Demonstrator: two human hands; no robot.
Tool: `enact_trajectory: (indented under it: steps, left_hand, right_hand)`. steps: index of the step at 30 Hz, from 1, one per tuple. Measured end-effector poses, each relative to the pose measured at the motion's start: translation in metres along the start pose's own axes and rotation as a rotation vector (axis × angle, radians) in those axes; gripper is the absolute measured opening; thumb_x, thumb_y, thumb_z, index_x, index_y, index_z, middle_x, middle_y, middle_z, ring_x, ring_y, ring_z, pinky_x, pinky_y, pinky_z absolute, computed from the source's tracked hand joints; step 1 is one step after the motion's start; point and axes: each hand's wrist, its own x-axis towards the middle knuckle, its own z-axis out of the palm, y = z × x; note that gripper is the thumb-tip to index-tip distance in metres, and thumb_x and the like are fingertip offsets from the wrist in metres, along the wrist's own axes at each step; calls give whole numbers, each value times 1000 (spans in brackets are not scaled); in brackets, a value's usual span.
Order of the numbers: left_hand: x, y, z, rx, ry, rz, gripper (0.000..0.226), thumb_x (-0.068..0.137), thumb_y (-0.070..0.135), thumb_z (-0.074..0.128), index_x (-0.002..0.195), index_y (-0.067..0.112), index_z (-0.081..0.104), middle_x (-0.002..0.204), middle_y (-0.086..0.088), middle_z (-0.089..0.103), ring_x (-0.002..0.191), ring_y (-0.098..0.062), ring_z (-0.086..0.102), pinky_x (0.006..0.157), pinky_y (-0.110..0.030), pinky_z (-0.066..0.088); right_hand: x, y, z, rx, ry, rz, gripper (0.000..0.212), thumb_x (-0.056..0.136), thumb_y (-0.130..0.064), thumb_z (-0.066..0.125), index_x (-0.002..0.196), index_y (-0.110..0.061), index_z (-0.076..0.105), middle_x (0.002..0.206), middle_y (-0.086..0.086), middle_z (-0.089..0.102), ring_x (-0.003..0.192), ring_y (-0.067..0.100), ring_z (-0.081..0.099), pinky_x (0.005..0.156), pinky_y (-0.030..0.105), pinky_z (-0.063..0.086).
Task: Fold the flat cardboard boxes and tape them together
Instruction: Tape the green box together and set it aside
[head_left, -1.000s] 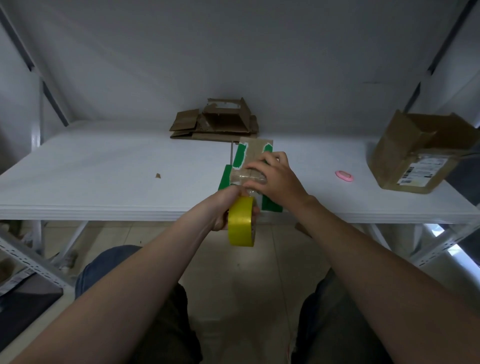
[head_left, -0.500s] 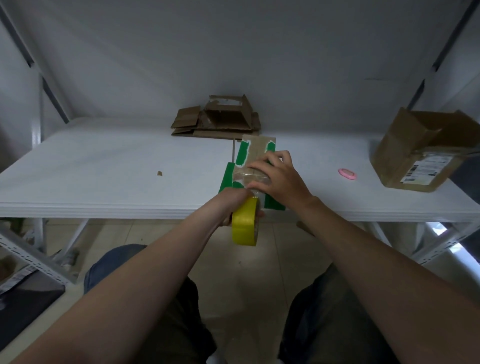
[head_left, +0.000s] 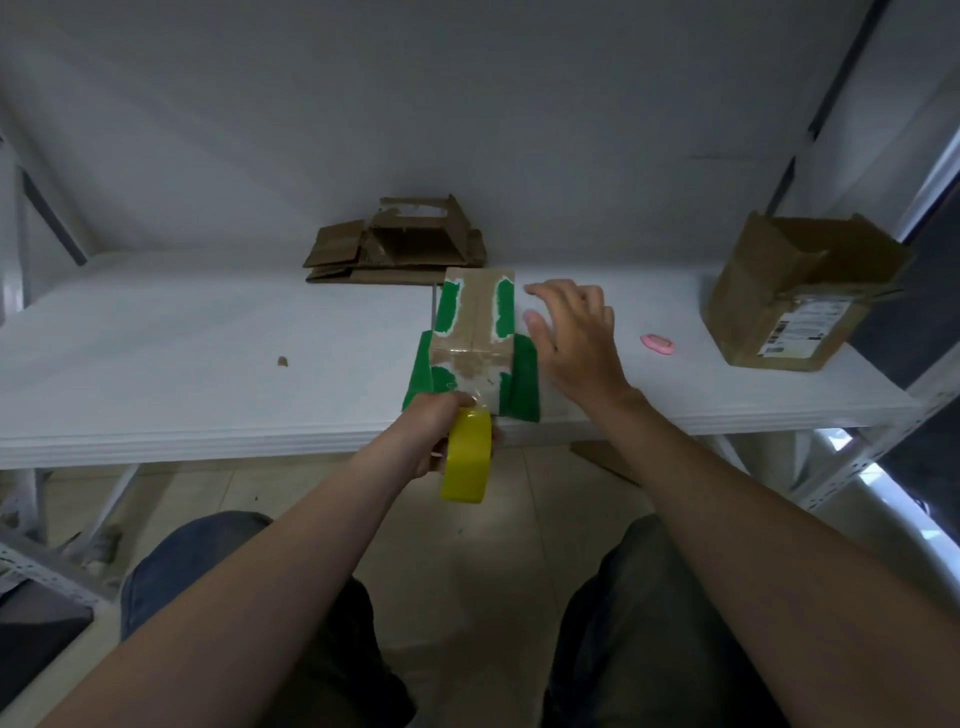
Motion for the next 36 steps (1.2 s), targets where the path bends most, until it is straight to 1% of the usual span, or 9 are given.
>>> enact_trajectory:
  steps: [3,7,10,15,18,23,29,32,36]
  left_hand:
    - [5,-3,3,16,20,-4,35,99,39,53,123,14,59,99,-11,78,101,-34,73,89,-43,55]
    - [9,-1,6,11,13,-31,30,103,36,48,117,14,62,95,-10,78,103,-33,72,83,-37,53]
    - [10,2,9,26,33,-49,31,102,36,48,117,13,63,96,-11,78,107,-34,71,93,-41,52]
    - [13,4,14,7,50,-75,28,102,34,48,109,13,66,93,-11,78,88,-29,73,74,-32,53]
    - [13,6,17,2,57,-75,27,103,33,48,107,13,65,89,-10,79,79,-26,73,66,-30,50]
    - [13,6,20,13,68,-79,28,103,33,48,106,12,66,88,-11,78,84,-29,73,75,-33,53]
    - [0,6,20,12,69,-54,20,102,28,48,96,15,62,90,-11,78,87,-31,75,72,-32,53]
    - [-4,3,20,-8,73,-48,18,102,28,48,98,16,62,99,-14,78,105,-35,72,77,-34,52]
    - [-8,1,20,3,60,-40,24,100,29,49,111,13,64,110,-17,75,107,-38,70,82,-41,55]
  right_hand:
    - [-4,44,-9,-110,-39,188,33,102,-26,45,132,-19,58,134,4,58,121,27,43,93,41,33]
    - [-13,102,-19,-317,-408,469,41,103,-22,40,141,-14,50,144,9,48,130,35,36,102,49,33]
    - [-13,129,-21,-370,-578,592,42,99,-19,38,139,-13,47,142,9,41,134,37,30,107,51,30]
    - [-5,153,-13,-290,-689,643,52,98,-17,37,150,-17,35,156,7,27,145,37,20,113,55,23]
    - [-8,162,-4,-290,-600,600,46,100,-15,37,145,-13,42,149,11,38,138,38,31,109,52,31]
    - [-19,150,8,-171,-349,389,19,90,-1,52,101,-2,68,106,19,62,102,40,56,84,42,50]
    - [-30,117,15,90,-335,492,18,92,0,48,83,2,64,86,17,62,84,31,57,65,31,33]
    - [-27,81,3,491,-216,668,16,93,-7,52,90,-6,69,88,11,67,82,23,57,65,26,38]
    - [-29,28,-22,912,-211,717,30,102,-7,52,130,-11,61,112,6,73,84,18,66,64,25,50]
